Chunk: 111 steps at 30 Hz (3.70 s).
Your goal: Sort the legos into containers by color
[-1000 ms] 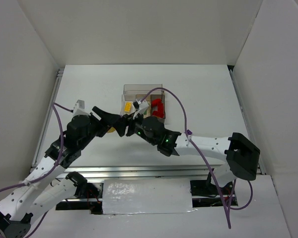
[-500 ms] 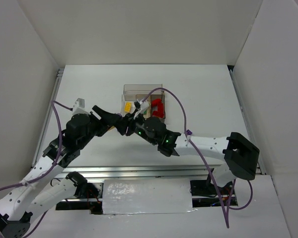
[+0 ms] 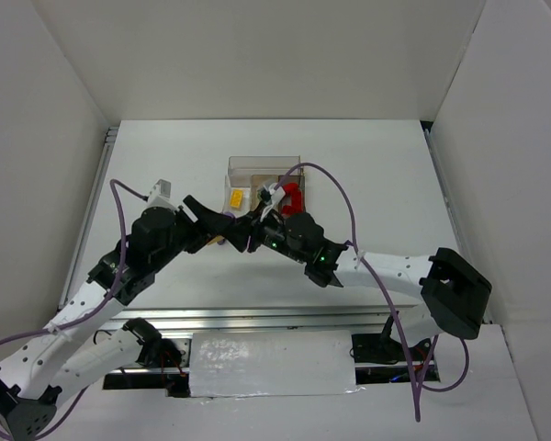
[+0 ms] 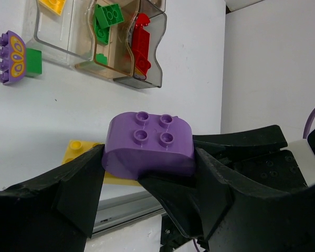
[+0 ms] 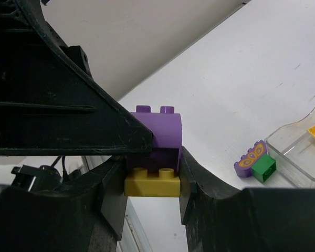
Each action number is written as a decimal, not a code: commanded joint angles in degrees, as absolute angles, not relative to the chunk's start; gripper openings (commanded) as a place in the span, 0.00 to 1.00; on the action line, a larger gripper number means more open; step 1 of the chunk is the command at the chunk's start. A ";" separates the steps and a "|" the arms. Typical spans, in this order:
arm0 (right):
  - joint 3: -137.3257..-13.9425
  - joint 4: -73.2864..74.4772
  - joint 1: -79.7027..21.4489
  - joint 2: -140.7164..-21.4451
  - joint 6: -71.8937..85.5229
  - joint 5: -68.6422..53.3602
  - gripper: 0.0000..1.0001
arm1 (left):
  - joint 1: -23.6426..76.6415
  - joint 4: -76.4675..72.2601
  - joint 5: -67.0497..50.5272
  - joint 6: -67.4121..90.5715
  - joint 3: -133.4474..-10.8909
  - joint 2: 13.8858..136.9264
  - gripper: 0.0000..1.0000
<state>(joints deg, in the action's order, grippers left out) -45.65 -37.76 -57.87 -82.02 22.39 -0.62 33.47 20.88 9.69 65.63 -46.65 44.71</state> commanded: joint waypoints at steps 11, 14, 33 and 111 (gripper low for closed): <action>-43.67 -33.06 -51.77 -77.08 21.01 -23.20 0.00 | 28.30 14.86 16.88 60.21 -48.69 46.14 0.00; -44.56 -31.12 -51.77 -77.08 20.48 -24.17 0.00 | 27.95 14.50 16.61 60.21 -48.34 46.32 0.00; -48.43 -29.71 -51.50 -77.96 21.35 -25.31 0.69 | 27.77 15.38 16.70 59.94 -48.60 44.73 0.00; -91.84 9.76 -41.40 -116.01 17.93 3.34 0.28 | 24.52 22.68 13.10 42.72 -55.99 44.21 0.00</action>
<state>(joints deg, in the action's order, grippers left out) -88.99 3.18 -41.21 -114.96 17.37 0.89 24.88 24.16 15.38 47.51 -53.69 44.82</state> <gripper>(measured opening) 0.440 0.751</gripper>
